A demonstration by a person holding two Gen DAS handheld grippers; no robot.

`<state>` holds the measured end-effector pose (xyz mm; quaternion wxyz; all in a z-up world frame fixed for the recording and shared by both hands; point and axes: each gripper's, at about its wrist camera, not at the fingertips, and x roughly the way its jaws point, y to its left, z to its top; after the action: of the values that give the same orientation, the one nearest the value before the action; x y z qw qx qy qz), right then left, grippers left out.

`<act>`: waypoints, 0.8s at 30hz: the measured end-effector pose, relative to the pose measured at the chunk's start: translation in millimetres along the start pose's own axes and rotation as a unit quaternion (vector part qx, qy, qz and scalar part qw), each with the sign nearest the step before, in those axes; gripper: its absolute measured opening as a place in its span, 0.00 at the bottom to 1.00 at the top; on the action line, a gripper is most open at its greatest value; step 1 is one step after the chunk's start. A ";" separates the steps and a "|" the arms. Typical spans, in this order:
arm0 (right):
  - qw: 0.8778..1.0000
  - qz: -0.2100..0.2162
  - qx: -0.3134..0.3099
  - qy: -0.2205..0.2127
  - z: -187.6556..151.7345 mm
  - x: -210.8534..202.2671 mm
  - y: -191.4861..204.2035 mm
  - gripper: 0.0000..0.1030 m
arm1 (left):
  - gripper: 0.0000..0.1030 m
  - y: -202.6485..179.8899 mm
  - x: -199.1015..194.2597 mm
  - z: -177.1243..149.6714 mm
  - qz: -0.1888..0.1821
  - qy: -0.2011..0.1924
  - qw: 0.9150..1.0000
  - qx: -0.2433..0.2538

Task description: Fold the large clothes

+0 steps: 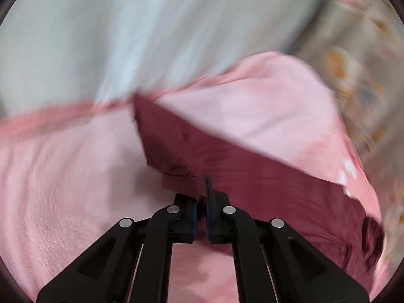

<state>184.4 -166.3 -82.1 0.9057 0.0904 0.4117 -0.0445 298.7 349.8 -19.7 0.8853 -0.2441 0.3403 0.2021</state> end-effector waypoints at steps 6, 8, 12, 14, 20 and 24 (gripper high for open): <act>1.000 -0.005 0.001 -0.009 0.7 -4.9 -0.1 0.49 | 0.03 -175.6 -84.2 -30.5 -0.173 -0.024 0.974 0.147; 1.000 0.001 0.008 -0.018 1.5 -11.2 -2.9 0.49 | 0.03 -234.3 -112.6 -58.0 -0.233 -0.015 0.953 0.193; 0.999 0.007 0.017 -0.034 0.8 -28.8 -11.3 0.56 | 0.11 -329.4 -143.2 -128.5 -0.341 0.047 0.903 0.257; 0.999 0.008 0.017 -0.044 -0.6 -40.7 -16.0 0.61 | 0.54 -355.2 -141.5 -158.3 -0.368 0.088 0.887 0.264; 0.998 -0.007 0.007 -0.066 -2.0 -71.1 -33.4 0.71 | 0.85 -317.7 -132.5 -169.4 -0.390 0.110 0.895 0.186; 0.998 0.016 0.033 -0.055 15.3 -65.2 -47.7 0.71 | 0.85 -264.1 -113.3 -152.1 -0.312 0.090 0.932 0.158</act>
<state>145.4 -215.7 -29.2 0.9240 0.1245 0.3584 -0.0484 282.7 30.4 38.8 0.8965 -0.2125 0.3527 -0.1637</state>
